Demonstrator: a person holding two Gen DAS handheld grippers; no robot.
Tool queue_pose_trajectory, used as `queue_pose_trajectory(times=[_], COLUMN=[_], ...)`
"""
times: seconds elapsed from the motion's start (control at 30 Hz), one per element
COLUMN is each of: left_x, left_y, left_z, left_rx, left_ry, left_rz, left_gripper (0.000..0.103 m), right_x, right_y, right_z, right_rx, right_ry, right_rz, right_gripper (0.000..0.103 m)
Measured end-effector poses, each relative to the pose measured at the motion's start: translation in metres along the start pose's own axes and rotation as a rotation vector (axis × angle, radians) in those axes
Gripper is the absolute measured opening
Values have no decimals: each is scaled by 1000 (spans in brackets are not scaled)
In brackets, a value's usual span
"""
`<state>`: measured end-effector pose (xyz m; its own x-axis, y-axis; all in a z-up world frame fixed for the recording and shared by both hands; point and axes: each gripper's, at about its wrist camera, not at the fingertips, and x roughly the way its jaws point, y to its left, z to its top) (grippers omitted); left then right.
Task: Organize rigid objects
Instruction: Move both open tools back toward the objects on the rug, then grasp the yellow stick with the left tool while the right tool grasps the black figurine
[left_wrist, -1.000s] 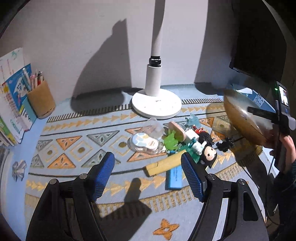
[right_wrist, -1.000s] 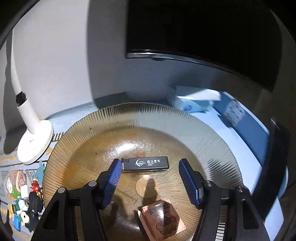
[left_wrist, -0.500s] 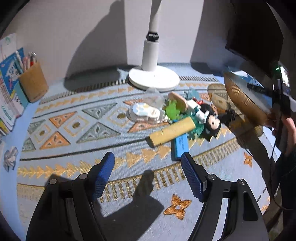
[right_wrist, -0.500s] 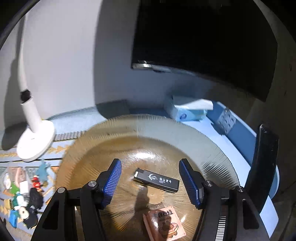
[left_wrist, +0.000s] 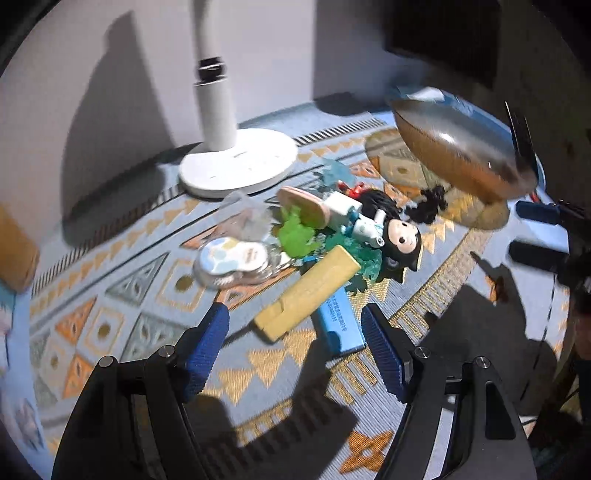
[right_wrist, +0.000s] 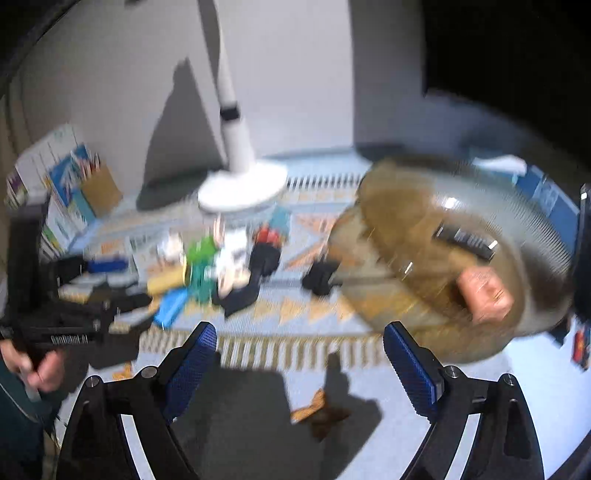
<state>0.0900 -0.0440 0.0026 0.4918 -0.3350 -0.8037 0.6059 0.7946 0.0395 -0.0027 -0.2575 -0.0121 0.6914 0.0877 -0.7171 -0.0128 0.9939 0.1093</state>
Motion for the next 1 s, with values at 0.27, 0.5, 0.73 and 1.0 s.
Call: queue_pose_trajectory(times=[0.27,0.5,0.73,1.0], left_x=[15,32,36,3], left_y=[-2,-3,-2,9], left_z=[10,13,10,-10], left_rx=[69,74,33,-160], left_ry=[6,36,40,39], left_rz=[-54,-104,-133,-56], left_gripper=[68,49,25,11], right_x=[40,66,90,51], right_y=[-38,-40,-35,-21], right_z=[8,26,35,25], right_rx=[226,240,203,161], right_ry=[80,56,54,0], right_rz=[37,-35,-33,57], right_gripper=[68,58,30,27])
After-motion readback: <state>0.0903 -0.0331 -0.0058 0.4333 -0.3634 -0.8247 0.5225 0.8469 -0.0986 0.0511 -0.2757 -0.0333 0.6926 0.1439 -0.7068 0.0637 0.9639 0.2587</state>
